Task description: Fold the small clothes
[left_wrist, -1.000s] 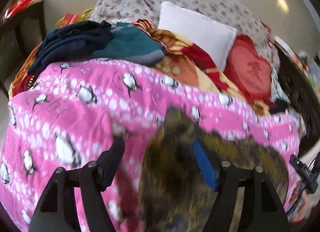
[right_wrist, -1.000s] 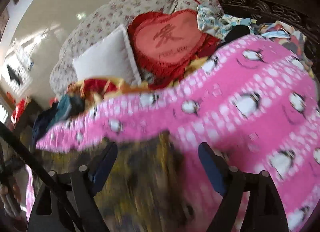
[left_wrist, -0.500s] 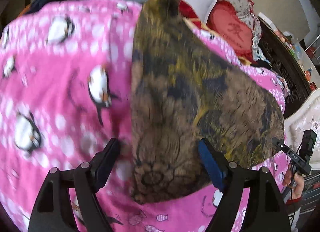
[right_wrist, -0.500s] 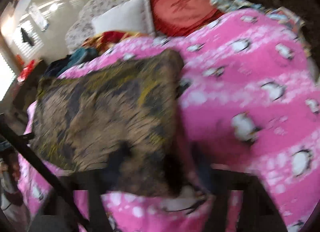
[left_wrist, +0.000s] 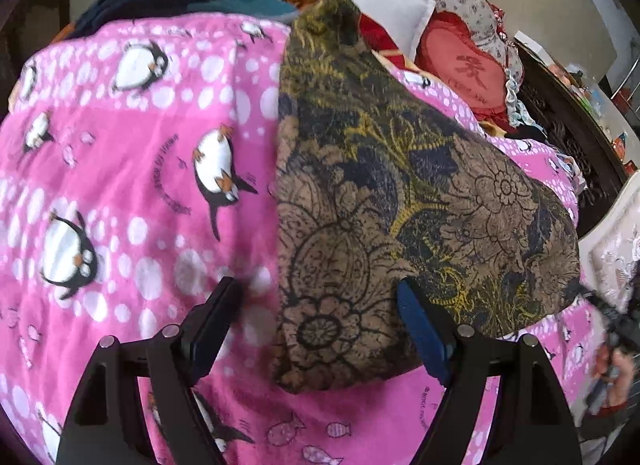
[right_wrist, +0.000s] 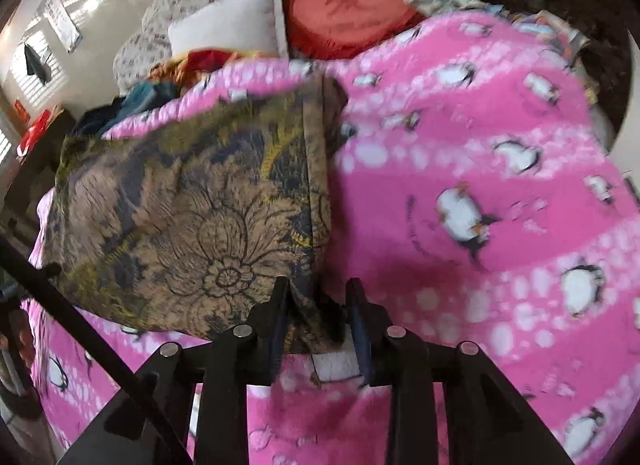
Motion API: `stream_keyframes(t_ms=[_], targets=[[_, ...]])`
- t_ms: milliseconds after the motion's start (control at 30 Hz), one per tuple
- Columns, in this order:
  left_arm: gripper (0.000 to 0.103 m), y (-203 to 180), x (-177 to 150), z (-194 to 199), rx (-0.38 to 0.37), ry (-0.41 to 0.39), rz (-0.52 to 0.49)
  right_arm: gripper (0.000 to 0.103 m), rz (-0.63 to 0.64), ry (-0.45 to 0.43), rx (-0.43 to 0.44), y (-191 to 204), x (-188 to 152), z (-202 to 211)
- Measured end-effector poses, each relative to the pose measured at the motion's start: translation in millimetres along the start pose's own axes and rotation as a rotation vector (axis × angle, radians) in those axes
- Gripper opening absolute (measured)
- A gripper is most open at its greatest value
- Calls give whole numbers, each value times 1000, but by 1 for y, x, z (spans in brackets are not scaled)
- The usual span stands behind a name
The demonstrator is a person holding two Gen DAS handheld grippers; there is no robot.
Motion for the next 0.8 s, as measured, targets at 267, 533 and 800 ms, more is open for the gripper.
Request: stream_keyframes(t_ms=[267, 533, 800], targets=[[81, 16, 3, -4, 78, -96, 21, 45, 196, -63, 274, 159, 53, 15], [88, 18, -3, -4, 20, -115, -1, 51, 449, -43, 291, 351, 83, -69], [93, 31, -4, 0, -106, -110, 61, 66, 365, 88, 226, 403, 110, -169]])
Point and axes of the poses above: each gripper's, at about its wrist camera, not at the fingertips, and z roughly against the way its jaws point, y to its left, x to its top, the point moved 8 cm from there along -z, roughly the way its jaws point, and after that the axes turned 2 degrees about -z, right-handed, at the moved point
